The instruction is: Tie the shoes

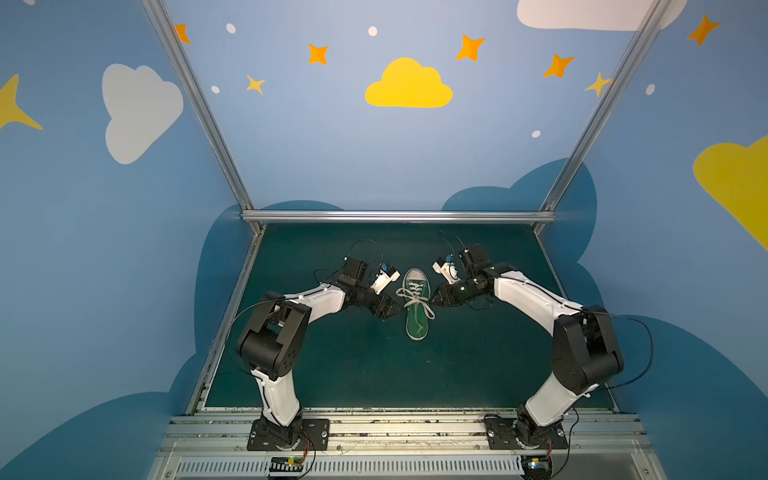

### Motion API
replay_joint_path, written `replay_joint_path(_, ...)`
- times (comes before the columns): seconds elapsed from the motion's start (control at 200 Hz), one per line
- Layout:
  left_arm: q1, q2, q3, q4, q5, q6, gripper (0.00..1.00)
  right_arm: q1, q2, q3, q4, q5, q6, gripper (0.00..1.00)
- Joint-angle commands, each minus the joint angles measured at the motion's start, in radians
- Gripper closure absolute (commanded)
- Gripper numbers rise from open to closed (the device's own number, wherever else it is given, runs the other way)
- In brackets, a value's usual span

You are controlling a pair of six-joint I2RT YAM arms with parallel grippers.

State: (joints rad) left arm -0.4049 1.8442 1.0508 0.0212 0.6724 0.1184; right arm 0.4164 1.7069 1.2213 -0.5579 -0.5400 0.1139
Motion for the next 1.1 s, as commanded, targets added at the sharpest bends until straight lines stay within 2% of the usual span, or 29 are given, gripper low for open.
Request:
replay_joint_path(0.0,0.000,0.043,-0.001,0.149,0.029,-0.077,0.29,0.011,0.042,0.050,-0.018,-0.045,0.002,0.74)
replay_joint_path(0.451,-0.004,0.142,0.046,0.169,0.131,-0.092,0.43,0.040,0.173,0.163,-0.052,-0.070,-0.010,0.77)
replay_joint_path(0.876,-0.019,0.182,0.042,0.210,0.127,-0.112,0.46,0.065,0.221,0.200,-0.058,-0.016,-0.007,0.77)
replay_joint_path(1.096,-0.021,0.181,0.040,0.214,0.124,-0.121,0.69,0.064,0.239,0.217,-0.062,0.007,-0.006,0.77)
